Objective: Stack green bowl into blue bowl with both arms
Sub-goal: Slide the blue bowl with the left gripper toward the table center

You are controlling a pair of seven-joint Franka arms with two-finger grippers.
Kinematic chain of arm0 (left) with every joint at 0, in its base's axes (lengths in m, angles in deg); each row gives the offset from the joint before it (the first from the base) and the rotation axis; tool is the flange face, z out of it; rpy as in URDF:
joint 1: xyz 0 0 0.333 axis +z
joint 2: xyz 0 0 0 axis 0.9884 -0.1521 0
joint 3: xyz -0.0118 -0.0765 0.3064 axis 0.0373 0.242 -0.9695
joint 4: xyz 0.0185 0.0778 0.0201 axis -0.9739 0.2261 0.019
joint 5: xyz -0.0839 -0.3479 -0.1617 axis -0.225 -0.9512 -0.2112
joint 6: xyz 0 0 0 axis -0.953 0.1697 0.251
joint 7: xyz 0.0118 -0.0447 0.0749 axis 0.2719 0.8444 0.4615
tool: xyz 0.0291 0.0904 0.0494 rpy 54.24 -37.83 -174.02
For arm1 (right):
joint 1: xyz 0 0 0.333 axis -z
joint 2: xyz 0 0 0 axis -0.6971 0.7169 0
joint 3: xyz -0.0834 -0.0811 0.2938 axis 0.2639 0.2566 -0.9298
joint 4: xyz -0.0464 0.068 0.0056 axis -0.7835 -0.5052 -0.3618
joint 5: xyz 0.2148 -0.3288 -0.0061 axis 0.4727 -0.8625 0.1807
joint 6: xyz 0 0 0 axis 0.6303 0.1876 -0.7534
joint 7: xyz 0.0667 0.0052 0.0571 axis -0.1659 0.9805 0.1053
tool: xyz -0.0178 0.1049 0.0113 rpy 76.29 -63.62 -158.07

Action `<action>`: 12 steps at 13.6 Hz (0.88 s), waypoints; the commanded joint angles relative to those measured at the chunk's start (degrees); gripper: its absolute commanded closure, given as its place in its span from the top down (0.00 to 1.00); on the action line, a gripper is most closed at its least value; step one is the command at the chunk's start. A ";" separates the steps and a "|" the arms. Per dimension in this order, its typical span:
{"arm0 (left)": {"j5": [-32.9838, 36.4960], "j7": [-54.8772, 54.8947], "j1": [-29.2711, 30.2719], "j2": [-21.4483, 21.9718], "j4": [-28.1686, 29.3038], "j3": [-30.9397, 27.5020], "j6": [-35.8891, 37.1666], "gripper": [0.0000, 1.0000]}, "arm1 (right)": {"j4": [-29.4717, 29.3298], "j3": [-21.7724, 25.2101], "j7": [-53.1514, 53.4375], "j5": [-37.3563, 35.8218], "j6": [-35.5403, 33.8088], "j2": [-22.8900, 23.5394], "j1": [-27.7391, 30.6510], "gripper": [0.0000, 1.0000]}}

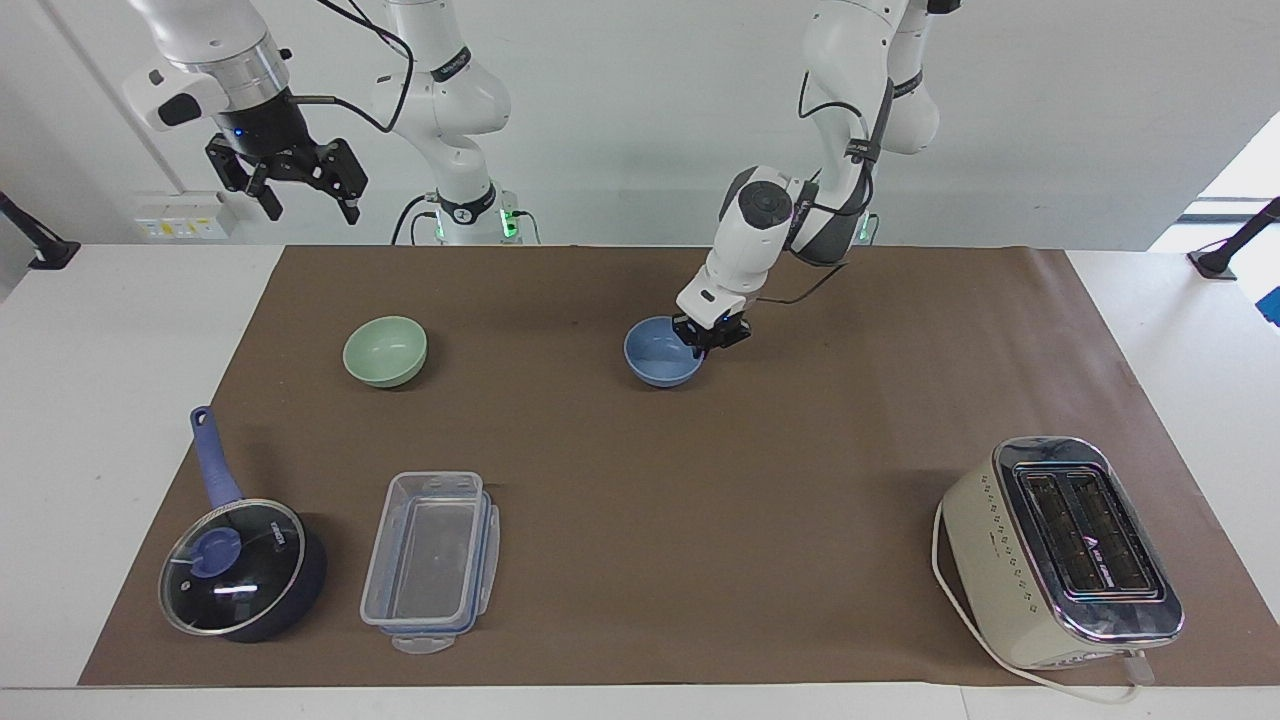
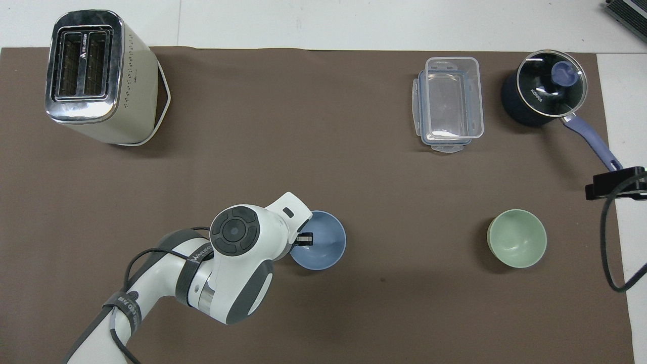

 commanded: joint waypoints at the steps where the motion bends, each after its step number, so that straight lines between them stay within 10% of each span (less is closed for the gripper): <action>1: -1.11 0.37 -0.94 -0.80 -2.27 -0.93 0.51 0.88 | -0.18 -0.21 0.47 0.80 -0.76 -0.29 0.48 1.00; 2: -0.68 0.81 -0.85 -0.63 -2.45 -1.02 0.51 1.00 | -0.18 -0.21 0.47 0.80 -0.76 -0.29 0.48 1.00; 12: 6.36 19.94 14.85 12.88 -6.05 -1.72 18.24 1.00 | -0.18 -0.21 0.47 0.80 -0.76 -0.20 0.48 1.00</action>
